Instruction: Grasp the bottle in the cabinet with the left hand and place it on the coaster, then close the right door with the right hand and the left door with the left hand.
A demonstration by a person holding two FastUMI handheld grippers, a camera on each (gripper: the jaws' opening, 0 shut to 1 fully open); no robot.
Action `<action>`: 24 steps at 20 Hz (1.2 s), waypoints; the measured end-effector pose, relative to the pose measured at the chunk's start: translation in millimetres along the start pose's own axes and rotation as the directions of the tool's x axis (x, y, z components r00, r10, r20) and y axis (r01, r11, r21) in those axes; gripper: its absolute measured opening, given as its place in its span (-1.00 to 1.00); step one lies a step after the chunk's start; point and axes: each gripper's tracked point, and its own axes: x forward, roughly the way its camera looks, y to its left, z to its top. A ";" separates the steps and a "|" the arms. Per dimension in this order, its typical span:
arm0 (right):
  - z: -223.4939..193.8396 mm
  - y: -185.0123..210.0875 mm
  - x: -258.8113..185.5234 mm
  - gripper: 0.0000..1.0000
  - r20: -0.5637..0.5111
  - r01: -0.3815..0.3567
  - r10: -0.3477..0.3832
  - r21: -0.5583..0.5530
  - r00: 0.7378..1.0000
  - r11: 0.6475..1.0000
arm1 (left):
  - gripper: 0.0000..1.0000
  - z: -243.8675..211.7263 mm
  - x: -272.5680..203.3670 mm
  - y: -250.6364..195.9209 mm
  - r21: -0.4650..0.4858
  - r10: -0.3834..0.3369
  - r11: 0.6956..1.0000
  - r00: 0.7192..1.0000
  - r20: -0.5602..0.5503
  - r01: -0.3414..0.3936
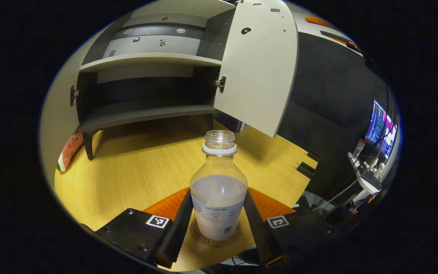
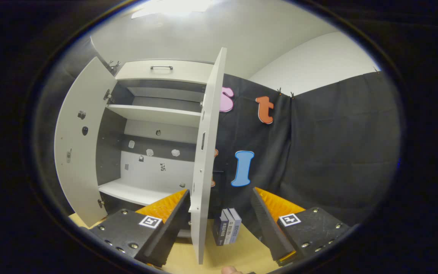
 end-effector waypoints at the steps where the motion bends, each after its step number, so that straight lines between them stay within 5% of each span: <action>1: 0.2 1.7 0.5 0.92 0.000 -0.004 0.004 0.002 1.000 1.000 | 0.57 -2.0 -2.7 -0.7 0.007 -0.001 1.000 1.000 -0.005 0.001; 10: -0.8 7.7 4.5 0.92 0.007 -0.033 0.033 0.014 0.999 0.999 | 0.61 -24.0 -12.9 -1.2 0.042 0.042 0.998 0.994 -0.098 -0.038; 13: -4.0 6.5 6.0 0.92 0.000 -0.038 0.038 0.018 0.999 0.999 | 0.76 -17.2 -12.0 -3.6 0.057 0.048 0.997 0.996 -0.073 -0.044; 24: -10.0 1.3 8.4 0.92 -0.009 -0.036 0.037 0.036 0.999 0.999 | 0.72 27.2 -18.1 -5.6 0.047 0.083 0.996 0.997 -0.002 -0.082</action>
